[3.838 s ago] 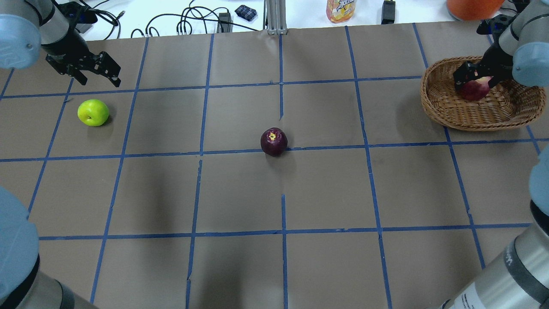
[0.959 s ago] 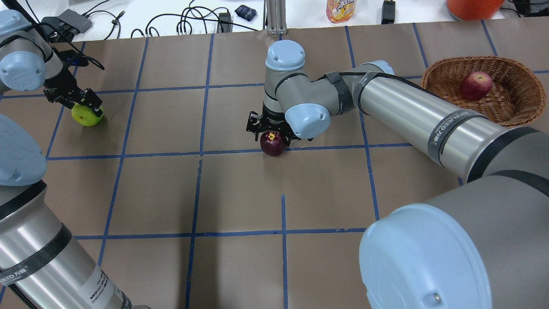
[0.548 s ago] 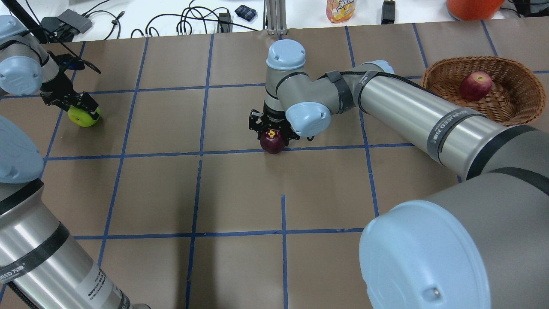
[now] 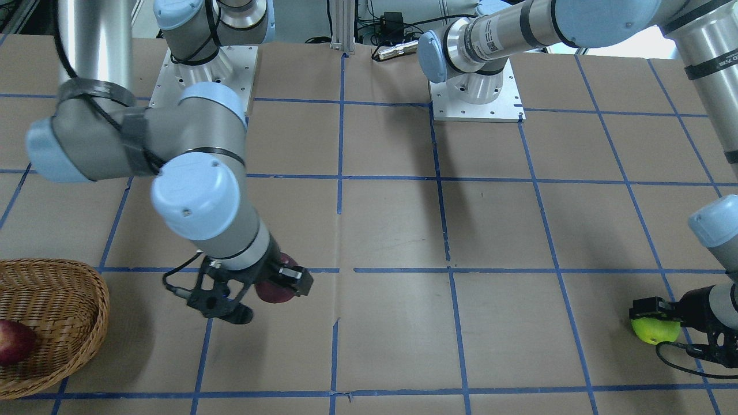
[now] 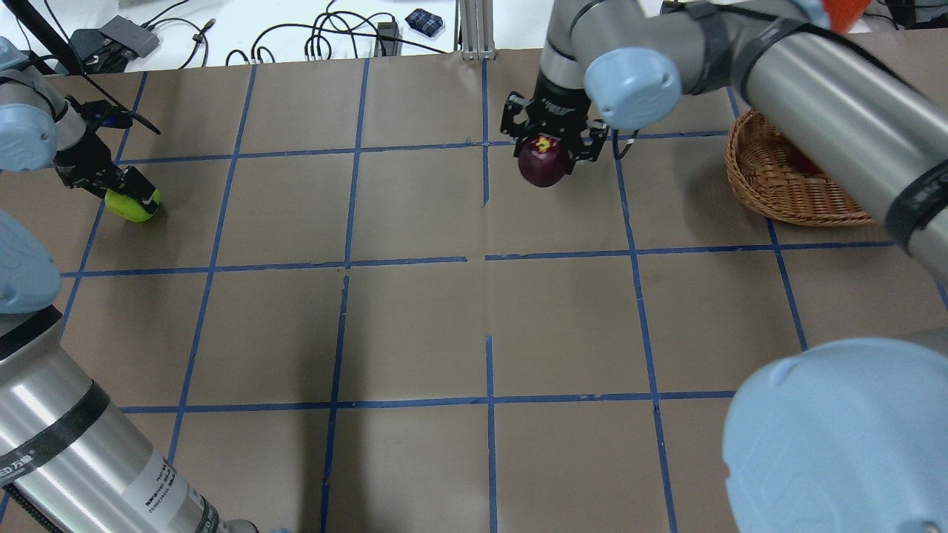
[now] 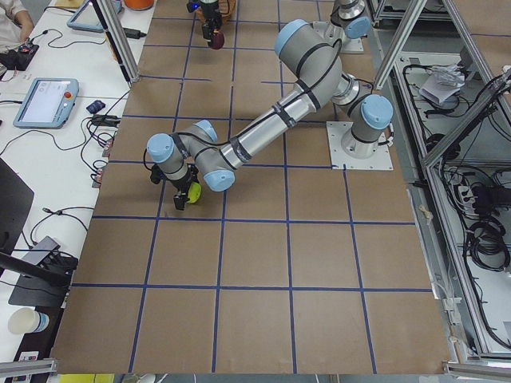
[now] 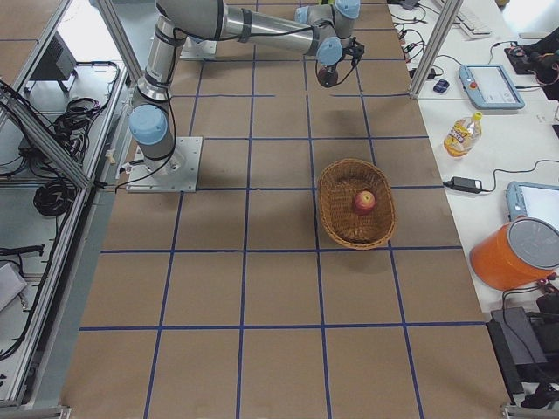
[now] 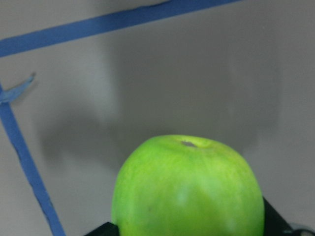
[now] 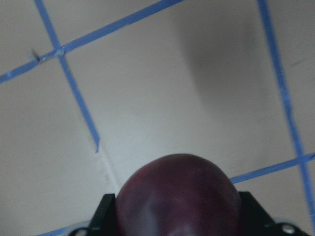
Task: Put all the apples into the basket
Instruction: 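Place the dark apple in the basket with the right gripper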
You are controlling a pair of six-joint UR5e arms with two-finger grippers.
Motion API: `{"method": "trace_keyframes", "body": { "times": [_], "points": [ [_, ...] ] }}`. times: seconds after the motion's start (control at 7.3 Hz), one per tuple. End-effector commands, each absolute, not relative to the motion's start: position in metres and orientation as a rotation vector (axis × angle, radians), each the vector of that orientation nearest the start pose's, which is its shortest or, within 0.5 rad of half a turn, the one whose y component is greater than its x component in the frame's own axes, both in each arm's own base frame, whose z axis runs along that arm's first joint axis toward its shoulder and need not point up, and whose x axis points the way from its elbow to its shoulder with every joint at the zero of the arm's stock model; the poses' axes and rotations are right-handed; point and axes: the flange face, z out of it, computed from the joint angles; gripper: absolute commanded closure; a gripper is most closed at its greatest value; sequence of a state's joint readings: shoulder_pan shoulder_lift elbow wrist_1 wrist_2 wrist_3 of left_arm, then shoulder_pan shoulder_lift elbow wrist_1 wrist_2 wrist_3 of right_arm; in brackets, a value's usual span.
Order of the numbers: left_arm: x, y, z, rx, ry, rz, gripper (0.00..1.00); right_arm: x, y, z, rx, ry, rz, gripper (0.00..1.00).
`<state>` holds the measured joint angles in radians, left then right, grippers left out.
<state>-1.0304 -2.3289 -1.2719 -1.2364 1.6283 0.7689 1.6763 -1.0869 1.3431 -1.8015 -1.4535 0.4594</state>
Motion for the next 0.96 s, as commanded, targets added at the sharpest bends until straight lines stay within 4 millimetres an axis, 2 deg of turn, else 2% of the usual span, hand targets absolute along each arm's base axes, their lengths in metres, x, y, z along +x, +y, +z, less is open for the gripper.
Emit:
{"method": "trace_keyframes", "body": {
  "times": [0.0, 0.14, 0.41, 0.55, 0.69, 0.82],
  "points": [
    [0.285, -0.686, 0.185, 0.372, 3.147, 0.206, 0.00, 0.066, -0.685, 0.371, 0.399, 3.136, 0.084, 1.00],
    [0.287, -0.685, 0.183, 0.375, 3.151, 0.211, 0.00, 0.002, -0.688, 0.370, 0.357, 3.140, 0.092, 1.00],
    [0.288, -0.685, 0.182, 0.372, 3.149, 0.217, 0.00, -0.121, -0.680, 0.369, 0.251, 3.145, 0.080, 1.00],
    [0.288, -0.685, 0.192, 0.371, 3.143, 0.198, 0.00, -0.168, -0.673, 0.362, 0.185, 3.143, 0.086, 1.00],
    [0.287, -0.686, 0.200, 0.370, 3.138, 0.180, 0.00, -0.198, -0.670, 0.355, 0.171, 3.169, 0.085, 1.00],
    [0.274, -0.689, 0.213, 0.397, 3.127, 0.176, 0.18, -0.236, -0.667, 0.335, 0.177, 3.182, 0.076, 1.00]
  ]
}}
